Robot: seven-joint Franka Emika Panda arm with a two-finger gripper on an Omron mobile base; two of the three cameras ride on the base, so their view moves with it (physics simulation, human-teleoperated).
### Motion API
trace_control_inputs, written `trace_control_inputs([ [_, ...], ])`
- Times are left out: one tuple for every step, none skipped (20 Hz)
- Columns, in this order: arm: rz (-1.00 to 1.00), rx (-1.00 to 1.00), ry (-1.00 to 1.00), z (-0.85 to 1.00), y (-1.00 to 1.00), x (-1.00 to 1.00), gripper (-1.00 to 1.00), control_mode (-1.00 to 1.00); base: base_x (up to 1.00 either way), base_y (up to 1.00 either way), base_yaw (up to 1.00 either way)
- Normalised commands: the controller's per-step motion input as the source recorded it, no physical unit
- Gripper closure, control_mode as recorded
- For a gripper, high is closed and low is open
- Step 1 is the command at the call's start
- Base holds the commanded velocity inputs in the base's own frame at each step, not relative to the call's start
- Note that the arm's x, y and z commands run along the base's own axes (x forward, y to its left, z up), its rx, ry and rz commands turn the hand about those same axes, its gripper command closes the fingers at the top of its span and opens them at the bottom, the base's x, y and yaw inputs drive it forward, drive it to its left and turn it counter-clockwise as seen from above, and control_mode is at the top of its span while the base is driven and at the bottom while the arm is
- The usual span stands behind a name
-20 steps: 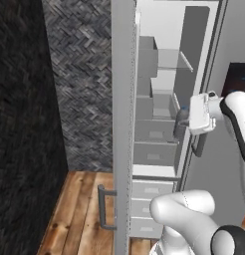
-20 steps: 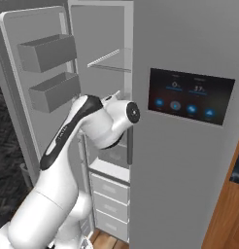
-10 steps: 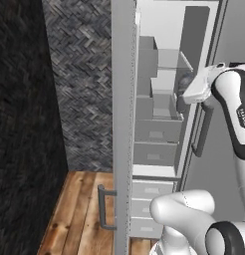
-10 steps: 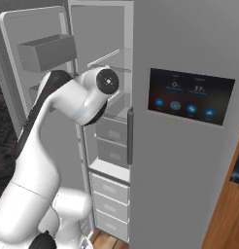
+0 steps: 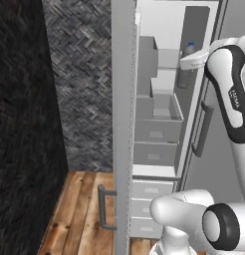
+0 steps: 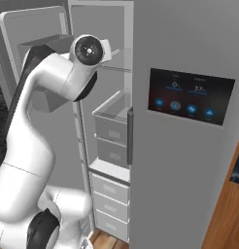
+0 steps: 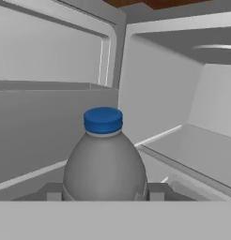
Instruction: Take the bottled waters from the counter and place them in the freezer to freeze. Close the freezer door after placing the bottles.
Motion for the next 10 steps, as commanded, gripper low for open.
trace_control_inputs([
  [-0.02,0.04,-0.01,0.14,-0.1,0.0,1.0,-1.0,0.0,0.0,0.0],
  [0.0,0.0,-0.04,0.0,0.0,0.0,1.0,-1.0,0.0,0.0,0.0],
  [0.0,0.0,-0.01,0.0,0.0,0.0,1.0,-1.0,0.0,0.0,0.0],
  [0.0,0.0,0.0,0.0,0.0,0.0,1.0,-1.0,0.0,0.0,0.0],
  [0.0,0.0,0.0,-0.04,0.0,0.0,1.0,-1.0,0.0,0.0,0.0],
  [0.0,0.0,0.0,0.0,0.0,0.16,1.0,-1.0,0.0,0.0,0.0],
  [-0.03,0.0,0.0,0.0,0.0,0.31,1.0,-1.0,0.0,0.0,0.0],
  [-0.06,0.0,0.01,0.0,0.0,0.44,1.0,-1.0,0.0,0.0,0.0],
  [-0.07,0.0,0.03,0.0,0.0,0.5,1.0,-1.0,0.0,0.0,0.0],
  [-0.07,0.0,0.04,0.0,0.0,0.54,1.0,-1.0,0.0,0.0,0.0],
])
